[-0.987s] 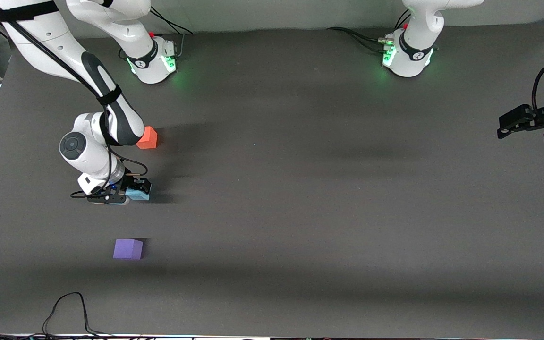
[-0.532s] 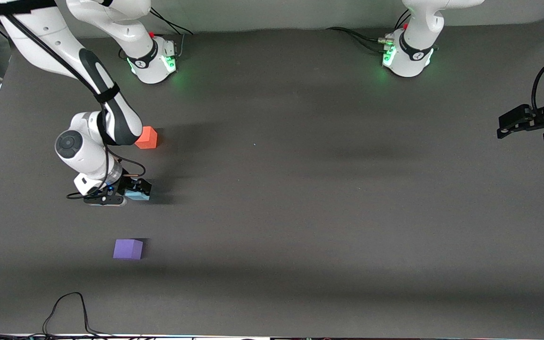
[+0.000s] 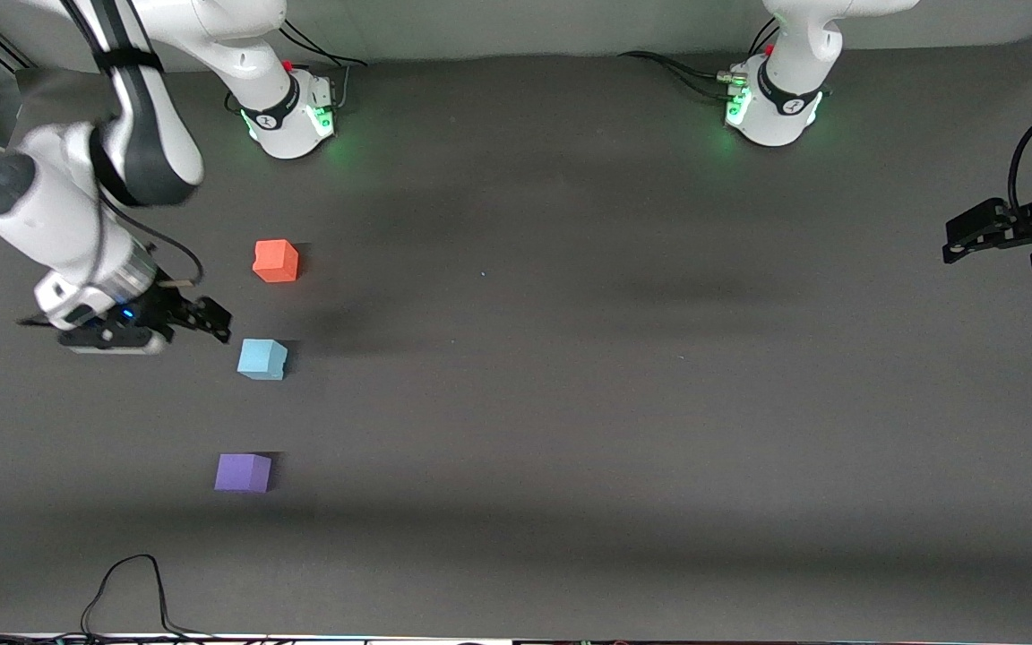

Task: Place blue block between orange and purple blocks
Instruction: 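Open the right gripper and lift it off the blue cube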

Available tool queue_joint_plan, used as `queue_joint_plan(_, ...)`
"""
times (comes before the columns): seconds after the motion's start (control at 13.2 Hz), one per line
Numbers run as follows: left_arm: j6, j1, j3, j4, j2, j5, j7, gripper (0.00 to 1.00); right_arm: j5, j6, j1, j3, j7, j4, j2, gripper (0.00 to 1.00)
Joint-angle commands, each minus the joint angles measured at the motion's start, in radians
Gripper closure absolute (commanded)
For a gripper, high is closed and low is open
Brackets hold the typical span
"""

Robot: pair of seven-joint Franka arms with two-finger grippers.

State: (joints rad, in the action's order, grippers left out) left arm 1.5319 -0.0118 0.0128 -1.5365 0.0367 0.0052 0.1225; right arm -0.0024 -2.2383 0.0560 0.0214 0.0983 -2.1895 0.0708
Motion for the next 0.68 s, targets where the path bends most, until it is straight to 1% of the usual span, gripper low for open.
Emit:
queue_joint_plan(0.0,0.010,-0.011,0.007,-0.020,-0.023,0.010,-0.003,0.00,0.027,0.237,0.002,0.008,-0.035,0.124,0.087,0.00)
queue_joint_plan(0.08,0.011,-0.011,0.007,-0.019,-0.023,0.010,-0.004,0.00,0.032,0.306,0.002,0.006,-0.035,0.161,0.110,0.00)
queue_joint_plan(0.23,0.011,-0.011,0.007,-0.020,-0.023,0.009,-0.006,0.00,0.035,0.402,0.002,0.003,-0.034,0.217,0.155,0.00)
queue_joint_plan(0.38,0.011,-0.011,0.007,-0.020,-0.023,0.009,-0.007,0.00,0.036,0.494,0.002,0.003,-0.034,0.284,0.167,0.00)
queue_joint_plan(0.46,0.011,-0.011,0.006,-0.020,-0.023,0.009,-0.007,0.00,0.036,0.526,0.004,0.003,-0.034,0.307,0.167,0.00)
queue_joint_plan(0.61,0.011,-0.011,0.007,-0.020,-0.023,0.007,-0.007,0.00,0.036,0.542,0.004,0.003,-0.034,0.315,0.172,0.00)
